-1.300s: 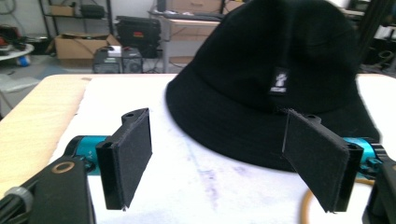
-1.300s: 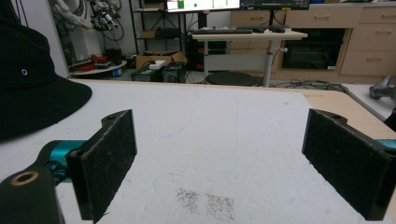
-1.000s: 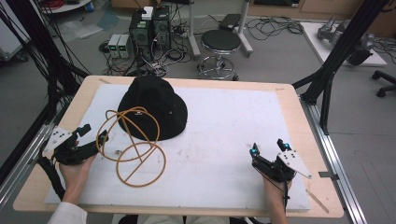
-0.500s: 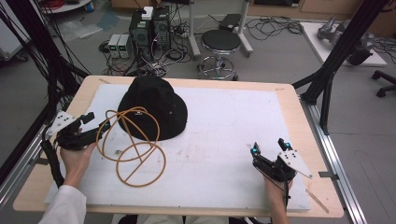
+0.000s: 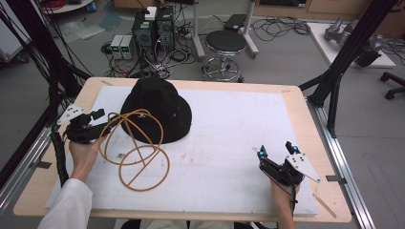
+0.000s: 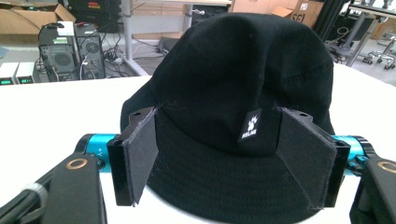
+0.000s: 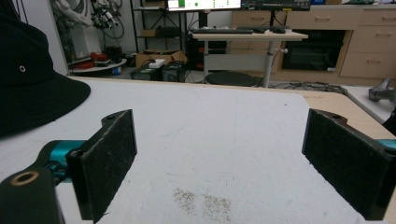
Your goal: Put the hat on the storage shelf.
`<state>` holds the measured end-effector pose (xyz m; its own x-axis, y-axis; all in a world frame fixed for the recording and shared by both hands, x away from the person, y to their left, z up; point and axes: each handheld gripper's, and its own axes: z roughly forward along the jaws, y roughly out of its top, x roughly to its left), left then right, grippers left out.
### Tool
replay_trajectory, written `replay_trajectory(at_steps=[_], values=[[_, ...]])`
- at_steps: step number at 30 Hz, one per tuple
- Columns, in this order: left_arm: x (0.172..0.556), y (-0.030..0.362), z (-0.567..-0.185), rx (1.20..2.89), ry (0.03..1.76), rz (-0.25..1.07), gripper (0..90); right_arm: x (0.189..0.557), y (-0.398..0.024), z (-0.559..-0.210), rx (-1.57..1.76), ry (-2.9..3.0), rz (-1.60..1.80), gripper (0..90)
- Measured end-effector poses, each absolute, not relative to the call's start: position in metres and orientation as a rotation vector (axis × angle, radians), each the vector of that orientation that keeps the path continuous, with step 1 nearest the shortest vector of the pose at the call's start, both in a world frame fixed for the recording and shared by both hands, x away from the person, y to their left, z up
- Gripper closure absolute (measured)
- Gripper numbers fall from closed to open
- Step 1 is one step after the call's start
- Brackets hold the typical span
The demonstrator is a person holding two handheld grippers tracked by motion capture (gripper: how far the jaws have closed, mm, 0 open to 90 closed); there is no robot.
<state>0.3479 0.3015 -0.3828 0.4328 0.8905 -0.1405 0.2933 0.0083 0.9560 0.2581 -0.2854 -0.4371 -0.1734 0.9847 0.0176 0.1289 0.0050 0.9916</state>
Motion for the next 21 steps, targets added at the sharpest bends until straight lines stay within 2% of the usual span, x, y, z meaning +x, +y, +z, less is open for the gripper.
replay_trajectory(at_steps=[21], values=[[0.4, 0.265, -0.375, 1.685, 1.048, 0.628, 26.7, 0.259, -0.281, -0.437, 1.206, 1.446, 1.285, 9.3]])
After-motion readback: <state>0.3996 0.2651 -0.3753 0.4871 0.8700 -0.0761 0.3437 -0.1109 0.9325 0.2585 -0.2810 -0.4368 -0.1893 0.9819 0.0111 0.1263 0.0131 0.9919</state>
